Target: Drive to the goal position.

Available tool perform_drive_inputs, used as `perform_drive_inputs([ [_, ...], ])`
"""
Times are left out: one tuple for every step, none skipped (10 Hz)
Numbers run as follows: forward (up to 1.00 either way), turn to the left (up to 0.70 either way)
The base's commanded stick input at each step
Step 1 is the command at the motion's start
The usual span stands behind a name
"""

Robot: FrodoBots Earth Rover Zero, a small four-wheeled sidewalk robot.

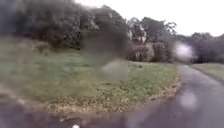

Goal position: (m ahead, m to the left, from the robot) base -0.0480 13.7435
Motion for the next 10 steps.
perform_drive_inputs([
  [0.0, 0.85],
  [0.0, 0.85],
  [0.0, 0.85],
  [0.0, 0.85],
  [0.0, 0.85],
  [0.0, 0.85],
  [0.0, 0.85],
  [0.0, 0.85],
  [0.0, 0.85],
  [0.0, 0.85],
])
